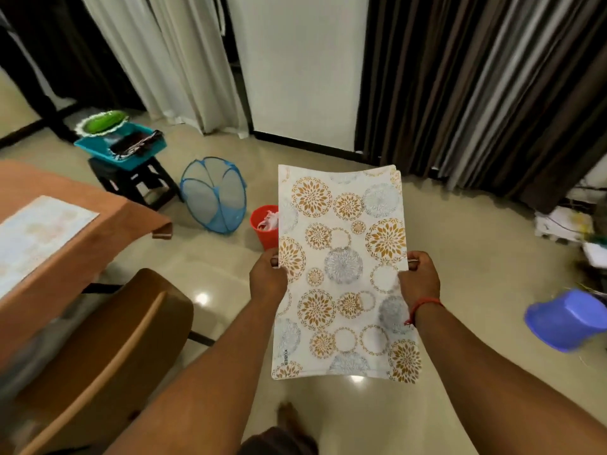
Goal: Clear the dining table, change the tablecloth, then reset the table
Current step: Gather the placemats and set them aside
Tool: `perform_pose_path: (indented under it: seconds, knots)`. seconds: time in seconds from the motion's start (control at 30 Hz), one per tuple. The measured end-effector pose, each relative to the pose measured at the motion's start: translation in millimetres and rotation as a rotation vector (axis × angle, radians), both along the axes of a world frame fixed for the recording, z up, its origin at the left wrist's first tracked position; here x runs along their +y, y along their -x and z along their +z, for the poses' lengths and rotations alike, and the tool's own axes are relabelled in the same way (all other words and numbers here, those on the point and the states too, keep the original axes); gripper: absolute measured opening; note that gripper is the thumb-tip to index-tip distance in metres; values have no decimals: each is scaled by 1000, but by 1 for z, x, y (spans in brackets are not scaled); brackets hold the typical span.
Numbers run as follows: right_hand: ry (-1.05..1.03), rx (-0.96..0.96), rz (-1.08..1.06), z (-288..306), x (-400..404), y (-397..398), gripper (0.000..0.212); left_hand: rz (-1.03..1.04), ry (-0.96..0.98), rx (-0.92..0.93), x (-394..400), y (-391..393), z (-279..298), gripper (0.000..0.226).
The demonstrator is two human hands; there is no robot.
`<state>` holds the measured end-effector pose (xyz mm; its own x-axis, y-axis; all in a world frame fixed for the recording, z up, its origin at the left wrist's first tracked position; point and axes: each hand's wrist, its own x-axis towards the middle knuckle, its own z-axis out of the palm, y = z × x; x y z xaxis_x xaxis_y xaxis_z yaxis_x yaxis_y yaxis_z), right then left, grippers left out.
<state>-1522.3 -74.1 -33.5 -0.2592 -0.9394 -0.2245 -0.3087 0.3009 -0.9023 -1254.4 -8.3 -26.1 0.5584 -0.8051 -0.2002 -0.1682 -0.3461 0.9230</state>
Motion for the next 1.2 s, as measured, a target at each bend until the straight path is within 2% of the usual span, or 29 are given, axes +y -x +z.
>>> perform_pose_path:
  seconds: [0.23, 0.4, 0.67, 0.8, 1.03, 1.2]
  knots:
    - [-12, 20, 140, -18, -154, -118, 42, 146, -41, 44, -121, -106, -23, 26]
    - [26, 20, 229, -8, -251, -215, 38, 184, -108, 5, -200, -199, -25, 31]
    - [2, 42, 409, -12, -376, -366, 39, 333, -132, 21, -283, -333, -25, 30]
    - [6, 40, 567, -22, -435, -459, 38, 451, -162, 16, -305, -402, -35, 30]
    - [-13, 59, 935, -18, -511, -634, 37, 786, -217, 50, -322, -493, -26, 33]
    - [2, 81, 1175, -20, -505, -752, 33, 1030, -255, 162, -293, -542, -37, 19]
